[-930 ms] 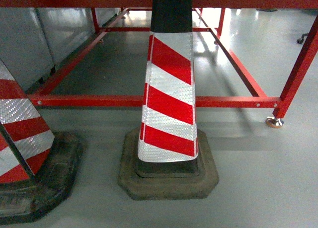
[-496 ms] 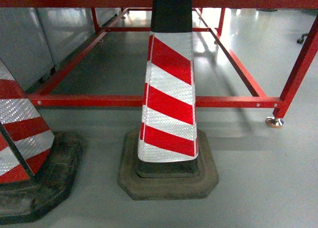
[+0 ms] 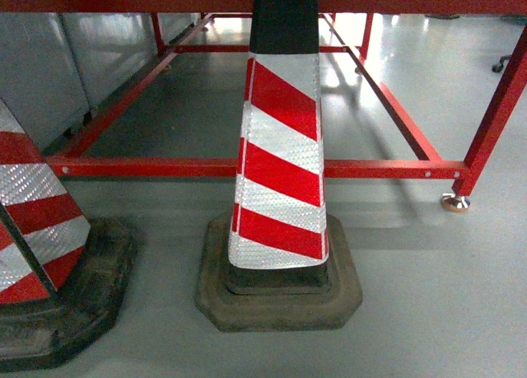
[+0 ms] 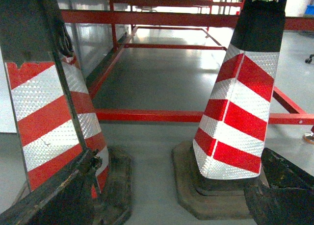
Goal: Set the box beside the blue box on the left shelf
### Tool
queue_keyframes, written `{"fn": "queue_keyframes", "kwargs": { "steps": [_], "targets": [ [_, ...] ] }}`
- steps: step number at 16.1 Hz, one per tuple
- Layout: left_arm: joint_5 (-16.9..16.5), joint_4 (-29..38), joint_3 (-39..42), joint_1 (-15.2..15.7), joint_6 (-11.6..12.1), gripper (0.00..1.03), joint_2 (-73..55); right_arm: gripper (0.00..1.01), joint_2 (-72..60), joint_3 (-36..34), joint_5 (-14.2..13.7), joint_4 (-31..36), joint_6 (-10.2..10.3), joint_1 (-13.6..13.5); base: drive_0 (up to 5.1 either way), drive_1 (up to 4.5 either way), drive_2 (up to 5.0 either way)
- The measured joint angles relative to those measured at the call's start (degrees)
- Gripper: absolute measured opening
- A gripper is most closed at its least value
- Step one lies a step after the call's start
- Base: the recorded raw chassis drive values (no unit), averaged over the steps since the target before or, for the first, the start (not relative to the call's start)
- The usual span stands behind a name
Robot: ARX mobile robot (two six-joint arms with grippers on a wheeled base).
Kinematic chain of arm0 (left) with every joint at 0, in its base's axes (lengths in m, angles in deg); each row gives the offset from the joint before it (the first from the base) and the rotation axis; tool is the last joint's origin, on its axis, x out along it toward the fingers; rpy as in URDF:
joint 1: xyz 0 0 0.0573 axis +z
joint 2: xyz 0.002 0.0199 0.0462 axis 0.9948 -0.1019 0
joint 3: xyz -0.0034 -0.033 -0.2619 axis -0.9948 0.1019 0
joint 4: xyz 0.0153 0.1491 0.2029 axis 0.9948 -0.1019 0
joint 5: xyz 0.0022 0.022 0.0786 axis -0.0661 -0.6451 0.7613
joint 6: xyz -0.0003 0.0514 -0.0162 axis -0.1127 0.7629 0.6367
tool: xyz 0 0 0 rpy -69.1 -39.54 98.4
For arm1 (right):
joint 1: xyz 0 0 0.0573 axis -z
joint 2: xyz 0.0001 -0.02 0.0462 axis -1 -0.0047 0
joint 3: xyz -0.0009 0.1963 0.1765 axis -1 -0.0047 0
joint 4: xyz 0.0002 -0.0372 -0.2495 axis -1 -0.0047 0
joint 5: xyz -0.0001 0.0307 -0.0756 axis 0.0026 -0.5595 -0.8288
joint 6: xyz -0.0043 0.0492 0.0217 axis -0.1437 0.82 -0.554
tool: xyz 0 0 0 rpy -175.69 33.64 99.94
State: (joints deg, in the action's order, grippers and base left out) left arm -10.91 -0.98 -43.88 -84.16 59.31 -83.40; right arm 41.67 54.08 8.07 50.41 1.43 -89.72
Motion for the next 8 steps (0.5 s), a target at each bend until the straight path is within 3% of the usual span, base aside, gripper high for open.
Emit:
{"fn": "queue_keyframes", "kwargs": {
  "steps": [8],
  "targets": [
    [-0.1, 0.0, 0.0, 0.0, 0.2, 0.98, 0.0, 0.98, 0.0, 0.0, 0.0, 0.0, 0.0, 0.0, 0.0, 0.0, 0.0]
  ]
}}
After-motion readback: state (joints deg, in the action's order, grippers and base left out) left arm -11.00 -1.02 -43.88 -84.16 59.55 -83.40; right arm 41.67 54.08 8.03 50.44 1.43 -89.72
